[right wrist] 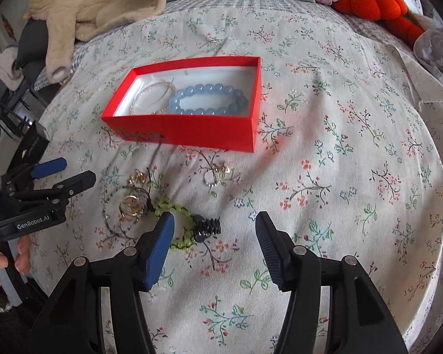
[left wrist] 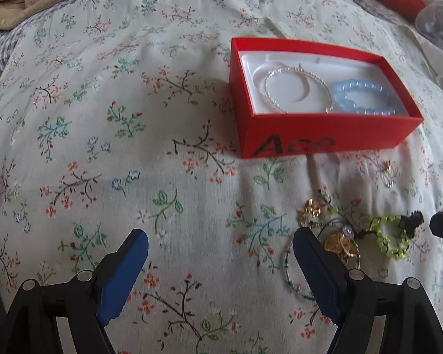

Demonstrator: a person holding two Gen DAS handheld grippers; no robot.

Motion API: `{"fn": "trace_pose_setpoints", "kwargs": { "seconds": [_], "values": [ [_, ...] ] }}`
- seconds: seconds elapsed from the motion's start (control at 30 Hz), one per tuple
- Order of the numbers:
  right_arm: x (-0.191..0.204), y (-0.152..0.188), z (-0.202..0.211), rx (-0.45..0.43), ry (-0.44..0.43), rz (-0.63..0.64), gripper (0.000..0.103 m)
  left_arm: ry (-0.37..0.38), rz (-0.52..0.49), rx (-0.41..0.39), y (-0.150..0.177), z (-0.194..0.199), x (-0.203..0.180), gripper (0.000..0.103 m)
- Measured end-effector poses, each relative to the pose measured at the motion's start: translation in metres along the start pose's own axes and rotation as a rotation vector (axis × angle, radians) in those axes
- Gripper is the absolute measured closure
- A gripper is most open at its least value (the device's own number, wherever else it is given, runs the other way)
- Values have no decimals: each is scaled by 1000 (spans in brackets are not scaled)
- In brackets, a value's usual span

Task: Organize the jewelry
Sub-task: 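Withdraw both tools from the box back to the jewelry pile, then grasp the teal beaded bracelet with the left tool while the right tool grasps the green beaded bracelet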

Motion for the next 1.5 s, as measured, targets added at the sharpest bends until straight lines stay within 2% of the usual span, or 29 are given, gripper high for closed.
{"fn": "trace_pose_setpoints", "kwargs": {
  "seconds": [0.17, 0.33, 0.47, 0.7, 0.8, 0.87, 1.0, 1.17, 1.5],
  "values": [
    [-5, 18, 0, 12, -28, -20, 43, 27, -2, 39, 22, -1, -1, 19],
    [-12, 29, -2, 16, -6, 6, 43, 83, -1, 98, 40, -8, -7, 19],
    [-14, 34, -4, 30, -8, 14, 43, 111, -21, 107, 43, -9, -14, 19],
    [-17, 29, -6, 25, 11, 22, 42, 214, -20, 100, 32, -10, -30, 23],
    [-12, 26, -11, 32, 10, 30, 41, 230, -42, 121, 30, -18, -37, 37],
    [-8, 25, -14, 38, 8, 45, 41, 222, -53, 137, 29, -23, -40, 52],
    [2, 22, -20, 46, 6, 71, 41, 228, -73, 137, 27, -26, -43, 69],
    [6, 17, -21, 38, 12, 76, 41, 200, -100, 138, 24, -32, -42, 95],
    [32, 8, 4, -28, -96, 103, 42, 189, -96, 114, 19, -30, -42, 103]
  ]
}}
Point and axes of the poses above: each gripper's, at about its wrist camera, not at the fingertips, and z roughly against the way its jaws point, x to its left, y to its underside, the point moved 9 cm from there along -z, roughly the way its jaws point, and after that the axes turned 14 degrees about y, right-handed, at the moved point
